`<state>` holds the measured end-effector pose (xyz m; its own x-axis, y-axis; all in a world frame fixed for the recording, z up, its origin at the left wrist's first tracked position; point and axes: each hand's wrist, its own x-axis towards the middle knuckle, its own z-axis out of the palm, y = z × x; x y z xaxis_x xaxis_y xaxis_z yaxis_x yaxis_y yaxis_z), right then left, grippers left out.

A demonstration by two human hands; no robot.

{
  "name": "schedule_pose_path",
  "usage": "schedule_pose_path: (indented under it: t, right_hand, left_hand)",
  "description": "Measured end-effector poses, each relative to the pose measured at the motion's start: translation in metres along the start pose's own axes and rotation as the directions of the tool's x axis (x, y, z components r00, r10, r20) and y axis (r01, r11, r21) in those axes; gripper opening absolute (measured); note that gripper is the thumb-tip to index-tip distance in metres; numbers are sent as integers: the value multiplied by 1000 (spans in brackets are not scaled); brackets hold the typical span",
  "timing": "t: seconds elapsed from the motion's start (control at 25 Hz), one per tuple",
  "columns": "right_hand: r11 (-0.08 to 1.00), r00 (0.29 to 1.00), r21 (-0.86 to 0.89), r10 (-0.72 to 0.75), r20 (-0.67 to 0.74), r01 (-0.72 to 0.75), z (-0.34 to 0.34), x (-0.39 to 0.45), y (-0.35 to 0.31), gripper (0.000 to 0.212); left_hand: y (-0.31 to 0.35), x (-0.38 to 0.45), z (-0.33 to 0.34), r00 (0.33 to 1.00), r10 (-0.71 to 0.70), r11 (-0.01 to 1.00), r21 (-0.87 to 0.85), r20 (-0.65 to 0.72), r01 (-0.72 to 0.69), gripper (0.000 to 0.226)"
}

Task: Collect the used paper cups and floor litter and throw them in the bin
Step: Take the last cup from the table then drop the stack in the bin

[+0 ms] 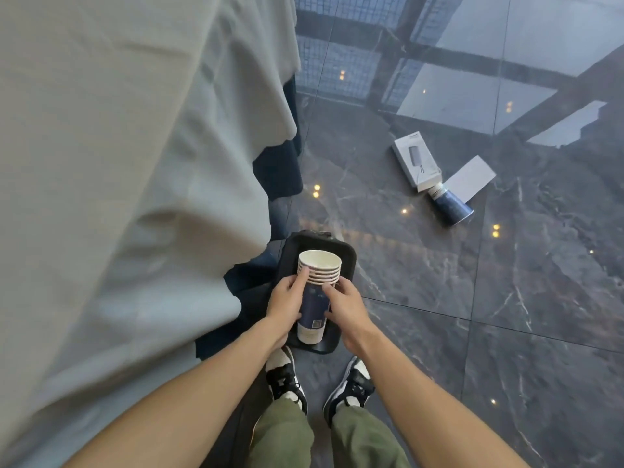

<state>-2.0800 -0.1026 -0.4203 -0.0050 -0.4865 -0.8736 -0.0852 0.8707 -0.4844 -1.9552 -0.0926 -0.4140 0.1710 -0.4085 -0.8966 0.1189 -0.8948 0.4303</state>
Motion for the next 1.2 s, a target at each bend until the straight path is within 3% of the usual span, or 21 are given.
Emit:
schedule_pose_path:
  t: [0.08,0.24,0.36,0.6,0.8,0.92,1.2]
  right_hand:
    - [1000,999,-21,-20,-50,19,5,23,12,32]
    - [996,997,-83,-28,-71,22,11,48,22,39]
    - [992,999,-121,19,-42,-24,14,45,20,37]
    - [974,991,-194,101,-93,-118,20,56,21,26]
    - [942,981,-275,184,-59,-193,17,51,23,36]
    - [924,983,-337,179,-34,-180,11,36,16,54]
    - [875,996,-477,79,-37,-87,-42,-42,-41,47]
  left_hand:
    - [-5,19,7,1000,19,1000,11,4,-19,22]
    - [-16,46,13,997,62,989,134,36,-66,45]
    - [-21,46,12,1000,16,985,173,-4,-15,59]
    - [-21,57,15,998,-46,974,222,-36,53,51]
    - [-26,61,14,991,-81,971,216,-103,101,45]
    - [-24,50,12,991,-90,965,238,-101,112,48]
    - [22,-48,13,997,-15,922,385,-72,42,48]
